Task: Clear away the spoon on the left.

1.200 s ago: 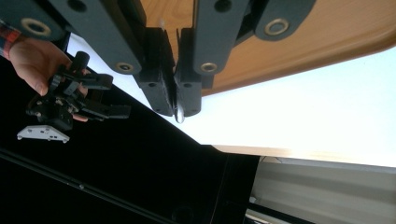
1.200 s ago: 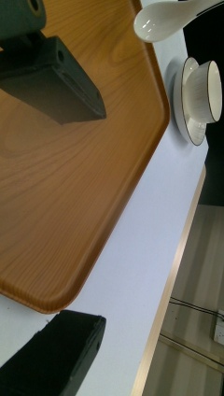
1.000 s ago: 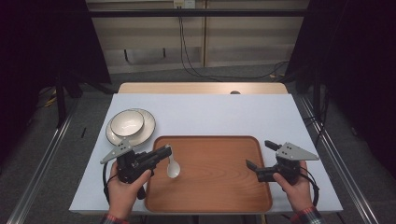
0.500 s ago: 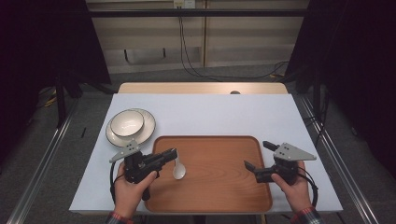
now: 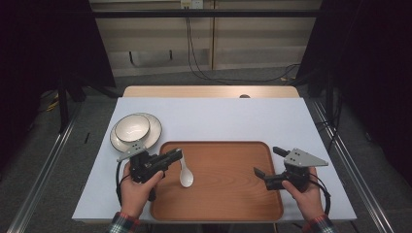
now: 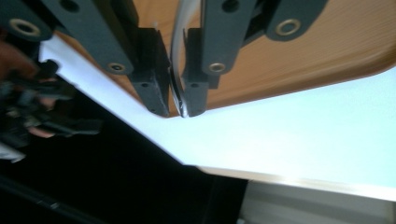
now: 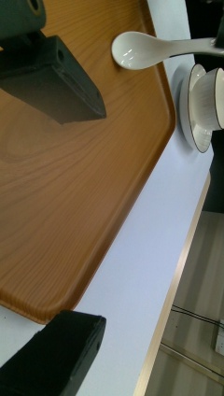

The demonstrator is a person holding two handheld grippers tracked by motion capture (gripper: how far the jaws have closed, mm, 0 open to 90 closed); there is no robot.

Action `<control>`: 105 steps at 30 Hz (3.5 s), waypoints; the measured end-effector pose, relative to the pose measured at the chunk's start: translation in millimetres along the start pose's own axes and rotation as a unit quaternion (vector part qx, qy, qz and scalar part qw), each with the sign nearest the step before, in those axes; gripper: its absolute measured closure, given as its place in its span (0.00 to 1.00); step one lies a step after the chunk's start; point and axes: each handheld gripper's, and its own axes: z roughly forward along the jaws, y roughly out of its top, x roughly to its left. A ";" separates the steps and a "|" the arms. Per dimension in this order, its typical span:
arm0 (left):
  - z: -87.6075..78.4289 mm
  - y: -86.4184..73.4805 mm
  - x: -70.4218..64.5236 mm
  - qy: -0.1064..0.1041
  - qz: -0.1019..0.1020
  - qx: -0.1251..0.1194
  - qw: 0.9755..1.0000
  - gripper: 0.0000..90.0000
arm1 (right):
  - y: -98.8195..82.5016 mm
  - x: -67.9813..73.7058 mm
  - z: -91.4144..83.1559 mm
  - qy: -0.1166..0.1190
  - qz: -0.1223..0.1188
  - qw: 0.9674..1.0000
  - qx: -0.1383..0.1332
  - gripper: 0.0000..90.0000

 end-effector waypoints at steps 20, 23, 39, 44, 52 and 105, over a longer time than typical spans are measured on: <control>3.0 -6.2 20.4 0.057 0.020 0.019 0.998 0.79 | 1.1 -0.6 -1.8 -0.007 0.001 1.000 0.001 0.03; 5.9 -5.8 22.6 0.057 0.023 0.022 0.998 0.78 | 0.3 1.0 -1.9 -0.007 0.000 1.000 0.008 0.03; 17.0 -0.3 22.7 0.075 0.044 0.034 0.996 0.77 | -0.3 4.1 -5.0 -0.011 -0.005 1.000 0.010 0.03; 25.5 1.2 23.5 0.074 0.047 0.040 0.995 0.76 | 0.0 3.7 -5.8 -0.013 -0.004 1.000 0.009 0.03; 28.5 1.9 22.1 0.074 0.044 0.033 0.996 0.73 | 0.1 2.9 -6.3 -0.014 -0.004 1.000 0.008 0.03; -50.8 6.4 34.2 0.101 0.101 -0.006 0.990 0.20 | -0.3 2.5 -6.8 -0.020 -0.010 1.000 0.014 0.03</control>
